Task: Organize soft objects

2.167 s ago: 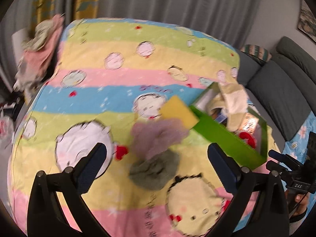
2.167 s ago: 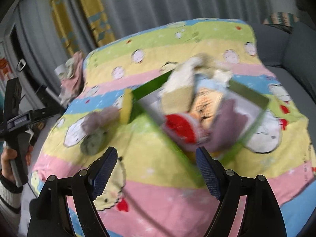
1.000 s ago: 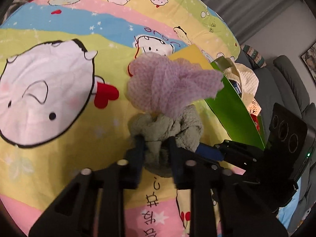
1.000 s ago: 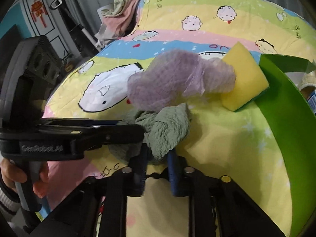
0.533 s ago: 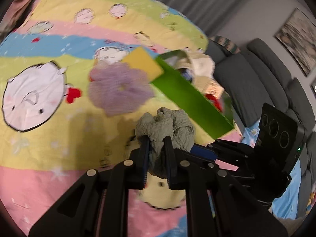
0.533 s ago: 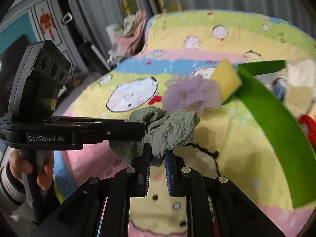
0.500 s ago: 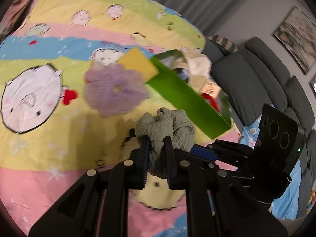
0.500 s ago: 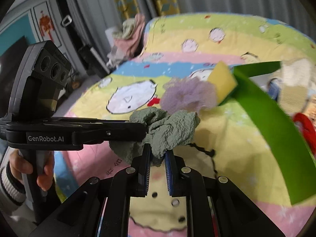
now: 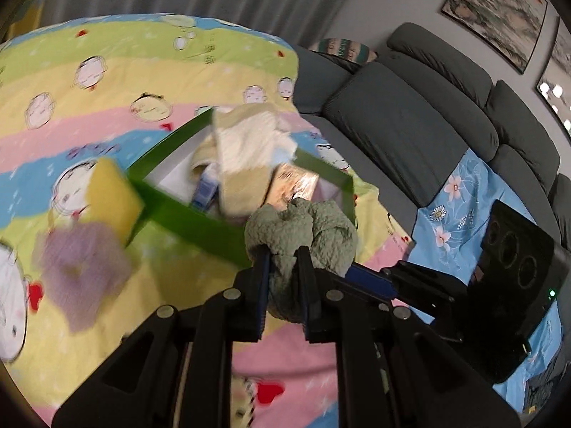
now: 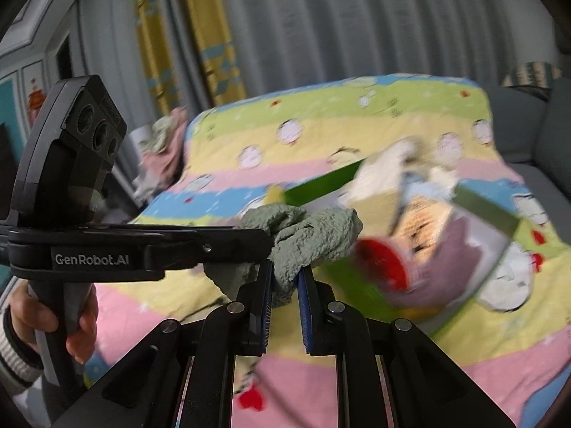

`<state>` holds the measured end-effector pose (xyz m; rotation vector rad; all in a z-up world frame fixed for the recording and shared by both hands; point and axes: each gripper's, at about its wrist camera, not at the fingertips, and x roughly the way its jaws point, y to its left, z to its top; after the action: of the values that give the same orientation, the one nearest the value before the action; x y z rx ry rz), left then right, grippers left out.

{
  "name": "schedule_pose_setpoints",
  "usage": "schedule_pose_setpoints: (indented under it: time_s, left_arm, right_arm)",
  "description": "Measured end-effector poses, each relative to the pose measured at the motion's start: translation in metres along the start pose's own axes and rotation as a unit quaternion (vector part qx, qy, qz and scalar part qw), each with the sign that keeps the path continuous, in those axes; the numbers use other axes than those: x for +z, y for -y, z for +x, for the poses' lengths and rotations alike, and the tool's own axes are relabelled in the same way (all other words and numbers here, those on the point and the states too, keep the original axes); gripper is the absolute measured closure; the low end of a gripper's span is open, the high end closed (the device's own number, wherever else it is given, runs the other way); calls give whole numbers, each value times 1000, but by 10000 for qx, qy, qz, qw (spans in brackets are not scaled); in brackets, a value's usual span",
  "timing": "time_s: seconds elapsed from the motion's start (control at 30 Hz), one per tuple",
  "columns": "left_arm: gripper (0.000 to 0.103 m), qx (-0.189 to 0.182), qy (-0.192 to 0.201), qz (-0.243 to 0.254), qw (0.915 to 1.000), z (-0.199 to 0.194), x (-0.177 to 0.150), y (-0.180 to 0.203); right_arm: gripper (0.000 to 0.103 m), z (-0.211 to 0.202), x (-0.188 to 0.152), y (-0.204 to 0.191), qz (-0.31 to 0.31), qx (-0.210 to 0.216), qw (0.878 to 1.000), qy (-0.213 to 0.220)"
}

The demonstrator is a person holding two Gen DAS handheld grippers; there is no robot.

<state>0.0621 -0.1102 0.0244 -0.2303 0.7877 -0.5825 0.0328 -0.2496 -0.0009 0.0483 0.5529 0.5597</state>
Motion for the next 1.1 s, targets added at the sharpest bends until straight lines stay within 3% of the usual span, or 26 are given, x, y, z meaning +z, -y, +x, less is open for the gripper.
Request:
schedule_pose_setpoints:
  time_s: [0.2,0.27,0.3,0.33,0.37,0.4,0.43,0.47,0.5,0.67,0.77,1.1]
  left_arm:
    - [88,68,-100,217,9997,43,36,19]
    - [77,185,-148,272,9993,57,42,22]
    - [62,278,-176,308,9990,64,45,24]
    - [40,384,-206,341,9985,70,46,25]
    - [29,580,-261,376,9973,76,48,24]
    - [14,687,-292,373,9965,81,49,24]
    - [10,765,-300,363,9960,82,49,21]
    - [10,786,-292,329,9959,81,48,18]
    - [10,751,-268,276,9964,78,46,14]
    - [9,925,-150,78,9956,57,39,-4]
    - [1,1030,-72,-121,9946,44,32,-14]
    - [1,1401,30,-519,9888,-6,-30,-43]
  right_arm:
    - [88,3,24,41,179,-486,9986,116]
    - [88,7,29,55,231,-591,9979,110]
    - [88,11,30,61,259,-711,9971,51]
    - [87,12,30,66,278,-844,9960,-2]
    - [82,17,29,73,305,-1026,9942,-113]
    - [75,23,27,78,352,-1191,9918,-292]
    - [54,27,24,81,406,-1328,9894,-422]
    - [33,28,22,86,471,-1447,9871,-508]
    - [28,27,17,89,527,-1500,9859,-526]
    - [27,3,-2,97,708,-1514,9851,-402]
    - [27,-7,-10,99,816,-1450,9854,-362]
    - [23,-16,-30,65,782,-948,9912,-494]
